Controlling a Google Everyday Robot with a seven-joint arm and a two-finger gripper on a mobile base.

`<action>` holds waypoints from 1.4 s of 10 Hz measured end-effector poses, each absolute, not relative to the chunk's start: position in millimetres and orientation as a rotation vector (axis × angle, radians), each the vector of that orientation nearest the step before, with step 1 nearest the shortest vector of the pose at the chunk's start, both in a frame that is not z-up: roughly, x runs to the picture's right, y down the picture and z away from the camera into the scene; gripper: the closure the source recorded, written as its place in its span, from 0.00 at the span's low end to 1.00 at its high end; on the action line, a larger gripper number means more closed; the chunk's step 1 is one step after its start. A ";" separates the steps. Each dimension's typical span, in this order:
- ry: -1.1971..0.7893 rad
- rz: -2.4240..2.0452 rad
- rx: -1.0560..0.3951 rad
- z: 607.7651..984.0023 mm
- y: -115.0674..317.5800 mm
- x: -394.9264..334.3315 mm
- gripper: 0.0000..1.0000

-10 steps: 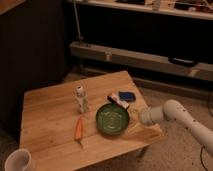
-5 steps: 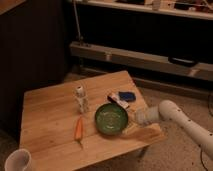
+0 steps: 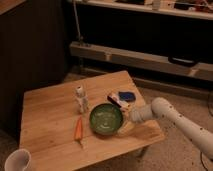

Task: Push the ceramic bowl across the table

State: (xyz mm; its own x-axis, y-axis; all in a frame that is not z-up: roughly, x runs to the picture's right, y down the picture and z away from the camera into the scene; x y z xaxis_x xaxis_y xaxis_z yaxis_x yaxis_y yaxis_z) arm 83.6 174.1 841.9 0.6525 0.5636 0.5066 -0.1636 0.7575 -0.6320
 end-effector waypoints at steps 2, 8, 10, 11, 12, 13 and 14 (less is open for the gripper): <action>-0.767 0.420 -0.582 845.3 166.7 72.5 0.20; -0.799 0.349 -0.603 857.6 151.9 32.6 0.20; -0.808 0.331 -0.604 860.7 146.0 23.5 0.20; -0.813 0.318 -0.604 861.8 142.7 18.1 0.20; -0.818 0.302 -0.607 863.0 140.3 11.0 0.20; -0.825 0.278 -0.611 863.3 137.4 1.0 0.20; -0.830 0.264 -0.615 863.2 136.5 -5.9 0.20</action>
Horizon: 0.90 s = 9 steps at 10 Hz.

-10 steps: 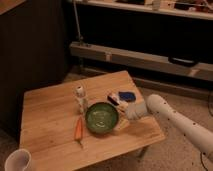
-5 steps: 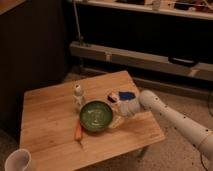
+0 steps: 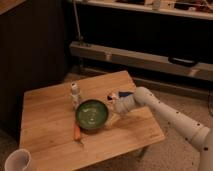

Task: Push the ceramic bowl across the table

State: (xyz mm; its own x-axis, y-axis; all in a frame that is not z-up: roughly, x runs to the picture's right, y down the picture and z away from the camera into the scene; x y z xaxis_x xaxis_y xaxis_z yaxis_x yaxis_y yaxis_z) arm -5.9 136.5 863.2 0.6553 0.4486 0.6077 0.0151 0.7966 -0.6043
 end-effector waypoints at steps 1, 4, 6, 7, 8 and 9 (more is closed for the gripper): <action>-0.836 0.242 -0.620 862.9 135.5 -17.2 0.20; -0.857 0.189 -0.640 862.2 136.9 -51.8 0.20; -0.874 0.160 -0.662 861.9 141.9 -72.2 0.20; -0.885 0.145 -0.670 861.2 143.7 -82.0 0.20; -0.896 0.132 -0.675 860.1 144.1 -91.9 0.20; -0.913 0.113 -0.682 857.9 144.5 -106.7 0.20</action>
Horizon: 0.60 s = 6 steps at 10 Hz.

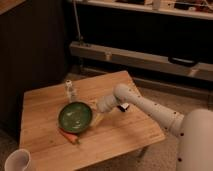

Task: Push the ceramic bowl across the table

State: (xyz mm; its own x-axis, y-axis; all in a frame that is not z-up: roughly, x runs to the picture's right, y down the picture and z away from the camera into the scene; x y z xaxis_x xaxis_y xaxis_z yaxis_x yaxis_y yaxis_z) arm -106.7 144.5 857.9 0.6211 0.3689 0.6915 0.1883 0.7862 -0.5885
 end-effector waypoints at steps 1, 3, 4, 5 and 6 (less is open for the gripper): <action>-0.925 0.103 -0.685 856.1 144.3 -116.7 0.20; -0.953 0.089 -0.692 852.2 144.5 -136.3 0.20; -0.969 0.087 -0.697 850.2 145.2 -146.0 0.20; -0.984 0.085 -0.702 847.8 146.2 -155.3 0.20; -1.005 0.085 -0.708 844.3 147.6 -166.1 0.20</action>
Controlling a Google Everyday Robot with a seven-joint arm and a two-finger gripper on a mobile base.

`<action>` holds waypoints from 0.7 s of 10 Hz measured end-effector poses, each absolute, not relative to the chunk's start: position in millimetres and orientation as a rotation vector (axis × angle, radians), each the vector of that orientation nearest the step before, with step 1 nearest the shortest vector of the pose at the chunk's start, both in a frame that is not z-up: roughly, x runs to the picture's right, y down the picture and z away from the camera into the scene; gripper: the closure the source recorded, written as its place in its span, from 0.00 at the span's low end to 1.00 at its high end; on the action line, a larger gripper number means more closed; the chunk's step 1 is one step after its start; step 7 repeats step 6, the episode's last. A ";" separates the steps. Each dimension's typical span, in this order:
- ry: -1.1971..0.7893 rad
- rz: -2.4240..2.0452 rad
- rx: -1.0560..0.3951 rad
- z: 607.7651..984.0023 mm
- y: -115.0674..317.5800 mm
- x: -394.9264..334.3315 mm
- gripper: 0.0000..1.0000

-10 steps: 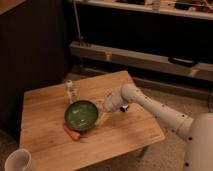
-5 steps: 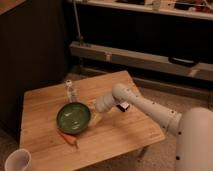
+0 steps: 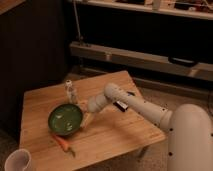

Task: Push the ceramic bowl across the table

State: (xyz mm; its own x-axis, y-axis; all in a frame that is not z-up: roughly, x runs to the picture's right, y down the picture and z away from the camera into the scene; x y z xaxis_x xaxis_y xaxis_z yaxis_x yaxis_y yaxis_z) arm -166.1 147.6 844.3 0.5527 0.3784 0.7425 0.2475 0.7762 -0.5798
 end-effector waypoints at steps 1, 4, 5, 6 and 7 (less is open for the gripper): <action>-1.021 0.091 -0.711 841.4 148.1 -172.3 0.20; -1.058 0.120 -0.718 835.7 151.1 -184.2 0.20; -1.052 0.133 -0.712 834.0 151.1 -183.6 0.20; -1.037 0.147 -0.697 833.4 148.3 -176.9 0.20; -1.037 0.147 -0.697 833.4 148.3 -176.9 0.20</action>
